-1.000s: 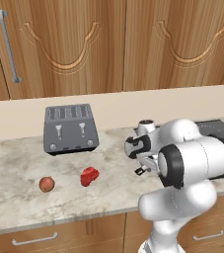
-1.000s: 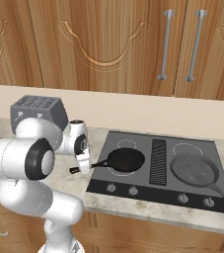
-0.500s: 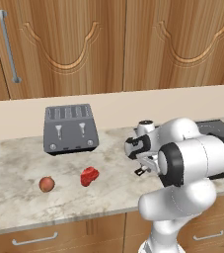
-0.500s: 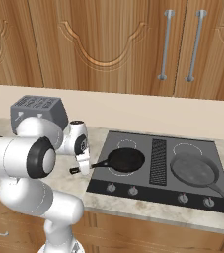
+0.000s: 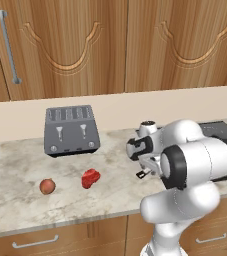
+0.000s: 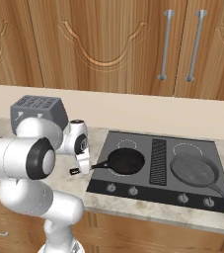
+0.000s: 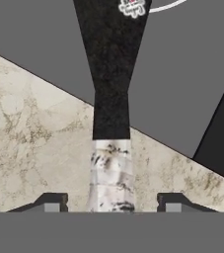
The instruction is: Place both pans onto different burners. Then place the onion and the steak on different pans.
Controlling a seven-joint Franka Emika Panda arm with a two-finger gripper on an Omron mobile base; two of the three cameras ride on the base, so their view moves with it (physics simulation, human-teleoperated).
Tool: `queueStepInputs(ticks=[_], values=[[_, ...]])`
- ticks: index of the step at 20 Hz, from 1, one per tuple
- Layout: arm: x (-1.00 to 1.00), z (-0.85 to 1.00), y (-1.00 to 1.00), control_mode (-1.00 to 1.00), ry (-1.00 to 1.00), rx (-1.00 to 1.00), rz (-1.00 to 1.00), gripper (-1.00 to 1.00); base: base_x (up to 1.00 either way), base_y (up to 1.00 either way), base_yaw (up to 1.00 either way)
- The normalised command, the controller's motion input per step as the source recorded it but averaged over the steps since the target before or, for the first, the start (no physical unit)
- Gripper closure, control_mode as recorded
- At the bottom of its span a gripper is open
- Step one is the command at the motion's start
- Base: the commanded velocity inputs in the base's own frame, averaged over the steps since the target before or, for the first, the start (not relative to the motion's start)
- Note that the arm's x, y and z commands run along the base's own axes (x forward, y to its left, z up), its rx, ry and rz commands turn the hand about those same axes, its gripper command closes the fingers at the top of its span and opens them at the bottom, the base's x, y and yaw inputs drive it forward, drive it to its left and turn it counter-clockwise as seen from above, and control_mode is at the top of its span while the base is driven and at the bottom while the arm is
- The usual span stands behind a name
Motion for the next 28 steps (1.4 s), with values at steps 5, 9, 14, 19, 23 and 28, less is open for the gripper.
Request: queueStepInputs(ticks=[5,9,14,19,23,28], values=[[-0.02,0.43,0.0,-1.0,0.0,0.0,0.0,-1.0,0.0,0.0,0.0],[-0.13,0.57,0.02,-1.0,0.0,0.0,0.0,-1.0,0.0,0.0,0.0],[-0.24,0.08,0.4,-1.0,0.0,-0.02,0.03,-1.0,0.0,0.0,0.0],[-0.18,0.0,0.74,-1.0,0.03,0.0,0.08,-1.0,0.0,0.0,0.0],[-0.06,0.06,0.8,-1.0,0.14,0.0,0.06,-1.0,0.0,0.0,0.0],[0.0,0.11,0.72,-1.0,0.24,0.0,0.1,-1.0,0.0,0.0,0.0]])
